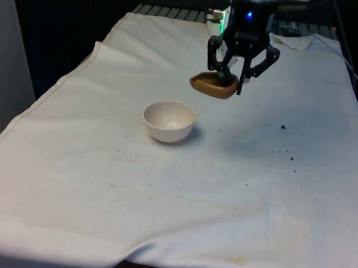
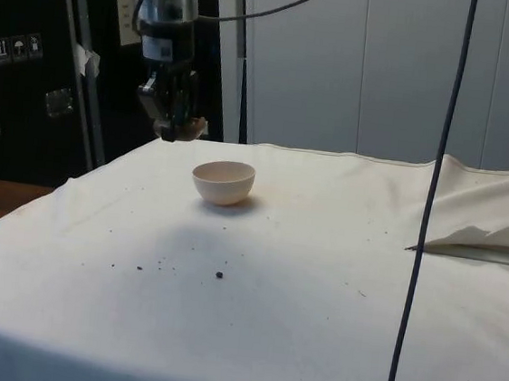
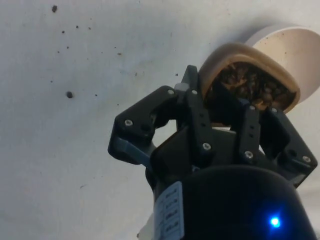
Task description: Pour the coffee beans from the cup into the bowl.
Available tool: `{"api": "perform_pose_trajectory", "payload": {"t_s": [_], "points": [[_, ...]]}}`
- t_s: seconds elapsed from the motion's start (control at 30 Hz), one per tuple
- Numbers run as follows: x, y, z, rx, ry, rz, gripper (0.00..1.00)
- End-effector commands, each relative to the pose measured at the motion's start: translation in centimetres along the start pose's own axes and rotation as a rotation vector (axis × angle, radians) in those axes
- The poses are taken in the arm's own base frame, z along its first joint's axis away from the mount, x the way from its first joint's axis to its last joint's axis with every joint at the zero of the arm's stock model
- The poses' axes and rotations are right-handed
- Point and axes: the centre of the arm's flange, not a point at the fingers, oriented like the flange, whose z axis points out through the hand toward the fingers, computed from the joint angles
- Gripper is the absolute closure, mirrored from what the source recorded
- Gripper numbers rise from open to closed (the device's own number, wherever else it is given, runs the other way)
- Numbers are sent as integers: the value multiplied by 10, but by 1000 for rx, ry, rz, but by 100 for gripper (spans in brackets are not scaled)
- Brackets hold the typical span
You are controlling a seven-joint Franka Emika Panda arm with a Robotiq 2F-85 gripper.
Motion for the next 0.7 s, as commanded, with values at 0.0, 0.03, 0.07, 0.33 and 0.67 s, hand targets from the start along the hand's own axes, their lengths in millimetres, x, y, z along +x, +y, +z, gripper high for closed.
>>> {"api": "perform_pose_trajectory", "payload": {"t_s": [0.0,0.03,0.07,0.33,0.67], "points": [[-1,5,0,18,6,2,95],[-1,7,0,22,5,1,95],[-1,10,0,24,3,4,95],[0,30,2,57,-7,9,95],[0,47,4,121,-11,19,95]]}}
